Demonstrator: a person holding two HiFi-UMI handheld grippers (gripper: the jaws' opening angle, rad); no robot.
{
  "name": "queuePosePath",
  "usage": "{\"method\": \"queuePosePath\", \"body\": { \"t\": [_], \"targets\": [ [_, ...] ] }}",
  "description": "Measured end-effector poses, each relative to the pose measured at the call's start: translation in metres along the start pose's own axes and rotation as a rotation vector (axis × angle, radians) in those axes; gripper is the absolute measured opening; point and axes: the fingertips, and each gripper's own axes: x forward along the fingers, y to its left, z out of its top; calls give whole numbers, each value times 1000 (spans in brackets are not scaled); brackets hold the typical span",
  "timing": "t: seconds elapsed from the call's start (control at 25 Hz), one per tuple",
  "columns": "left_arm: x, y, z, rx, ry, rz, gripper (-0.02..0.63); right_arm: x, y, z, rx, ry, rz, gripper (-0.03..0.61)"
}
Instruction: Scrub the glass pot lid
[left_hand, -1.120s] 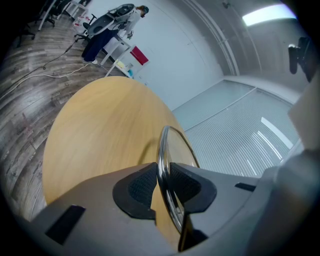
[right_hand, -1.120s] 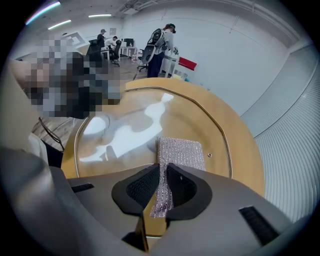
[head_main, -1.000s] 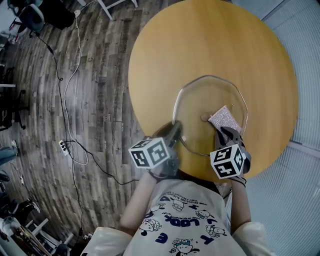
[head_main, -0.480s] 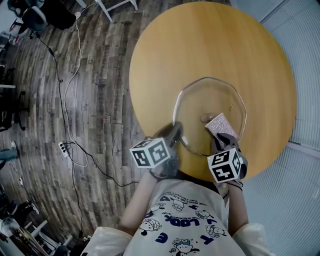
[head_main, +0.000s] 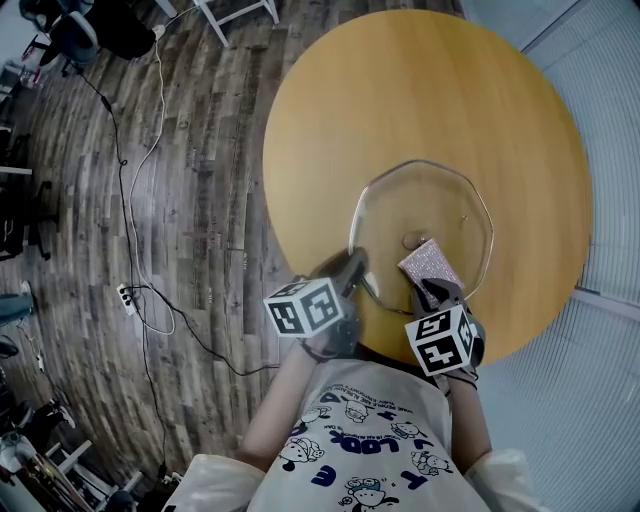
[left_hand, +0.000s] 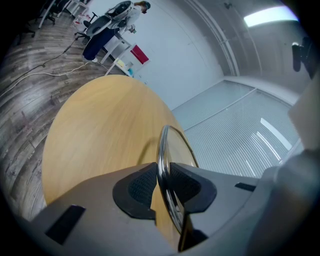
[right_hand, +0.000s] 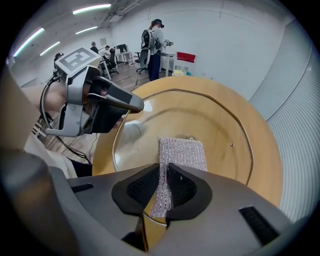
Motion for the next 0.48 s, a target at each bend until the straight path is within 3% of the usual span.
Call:
{"method": "queuePosePath", "body": {
  "t": [0.48],
  "targets": [
    [-2, -4, 2, -6, -1, -4, 86, -7, 27, 13, 16, -6, 79, 63]
  ]
}}
